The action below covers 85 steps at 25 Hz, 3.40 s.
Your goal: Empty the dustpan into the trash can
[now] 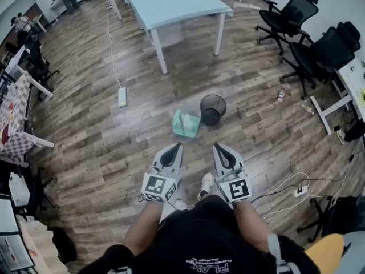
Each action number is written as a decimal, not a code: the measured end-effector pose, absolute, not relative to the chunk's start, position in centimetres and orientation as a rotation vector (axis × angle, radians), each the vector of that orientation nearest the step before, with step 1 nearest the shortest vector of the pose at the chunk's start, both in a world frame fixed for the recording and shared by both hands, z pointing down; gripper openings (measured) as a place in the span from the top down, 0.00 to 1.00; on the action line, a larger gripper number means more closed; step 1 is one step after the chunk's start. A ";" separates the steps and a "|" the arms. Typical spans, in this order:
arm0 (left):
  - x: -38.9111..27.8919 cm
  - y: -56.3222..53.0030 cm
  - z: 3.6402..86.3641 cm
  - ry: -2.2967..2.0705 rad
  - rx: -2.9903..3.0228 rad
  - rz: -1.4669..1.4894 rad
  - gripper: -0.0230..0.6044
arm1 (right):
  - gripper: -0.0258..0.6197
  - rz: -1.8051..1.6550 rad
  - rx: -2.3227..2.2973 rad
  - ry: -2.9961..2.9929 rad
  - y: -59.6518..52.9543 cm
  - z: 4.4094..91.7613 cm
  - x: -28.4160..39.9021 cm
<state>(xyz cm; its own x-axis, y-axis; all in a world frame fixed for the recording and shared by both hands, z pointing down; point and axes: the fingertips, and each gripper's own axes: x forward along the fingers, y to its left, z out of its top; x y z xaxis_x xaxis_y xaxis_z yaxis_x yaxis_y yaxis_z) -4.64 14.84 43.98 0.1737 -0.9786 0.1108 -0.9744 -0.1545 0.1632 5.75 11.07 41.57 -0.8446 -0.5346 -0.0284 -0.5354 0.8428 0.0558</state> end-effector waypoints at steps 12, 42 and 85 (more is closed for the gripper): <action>-5.4 6.6 45.0 -1.977 2.172 0.072 0.93 | 0.92 0.064 -0.736 3.029 2.2 42.5 5.1; -17.4 -5.8 53.3 -1.810 2.137 0.168 0.93 | 0.92 0.036 -0.873 3.045 -9.9 45.3 -7.9; -18.8 -9.6 79.7 -1.539 1.553 0.722 0.50 | 0.92 -0.263 -0.977 3.170 -16.0 55.5 -3.7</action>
